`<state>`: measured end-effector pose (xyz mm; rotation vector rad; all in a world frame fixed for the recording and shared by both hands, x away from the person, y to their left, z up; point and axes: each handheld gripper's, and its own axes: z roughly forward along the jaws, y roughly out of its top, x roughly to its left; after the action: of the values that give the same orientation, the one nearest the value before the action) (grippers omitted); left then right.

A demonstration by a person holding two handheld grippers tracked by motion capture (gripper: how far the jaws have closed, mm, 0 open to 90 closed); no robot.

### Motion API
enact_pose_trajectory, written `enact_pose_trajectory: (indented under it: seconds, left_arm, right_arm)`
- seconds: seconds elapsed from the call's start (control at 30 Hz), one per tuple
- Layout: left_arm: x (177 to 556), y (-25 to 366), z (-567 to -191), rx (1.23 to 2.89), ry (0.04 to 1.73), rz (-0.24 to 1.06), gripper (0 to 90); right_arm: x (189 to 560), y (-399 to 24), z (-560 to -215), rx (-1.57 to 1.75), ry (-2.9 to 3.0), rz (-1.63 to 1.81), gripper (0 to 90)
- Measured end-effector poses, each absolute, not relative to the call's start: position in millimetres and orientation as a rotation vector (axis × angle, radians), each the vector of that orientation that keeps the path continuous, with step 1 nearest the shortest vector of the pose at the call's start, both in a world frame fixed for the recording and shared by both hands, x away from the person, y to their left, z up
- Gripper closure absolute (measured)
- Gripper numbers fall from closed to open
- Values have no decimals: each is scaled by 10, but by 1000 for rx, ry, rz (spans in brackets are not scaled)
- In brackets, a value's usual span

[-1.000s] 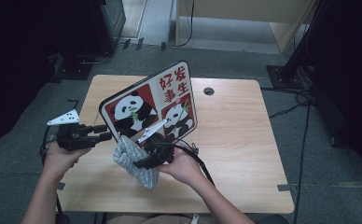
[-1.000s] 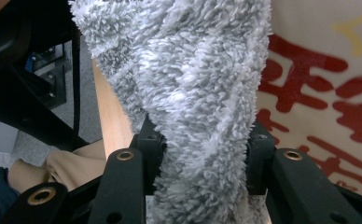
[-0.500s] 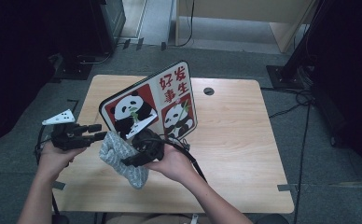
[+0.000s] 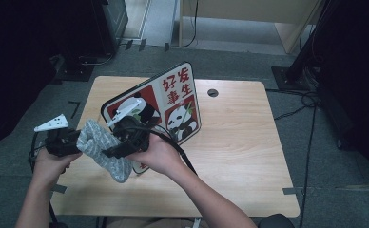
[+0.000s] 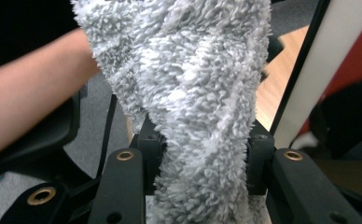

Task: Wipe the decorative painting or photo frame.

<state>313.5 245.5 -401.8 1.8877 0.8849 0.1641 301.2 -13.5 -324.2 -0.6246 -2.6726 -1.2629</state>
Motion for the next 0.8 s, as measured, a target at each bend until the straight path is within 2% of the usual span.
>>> enact_pose_trajectory:
  seconds: [0.8]
  left_arm:
    - [3119,2444,-4025,1884,868,159,493]
  right_arm:
    - [3196,17,-2797,-707,-2613,-1371,607]
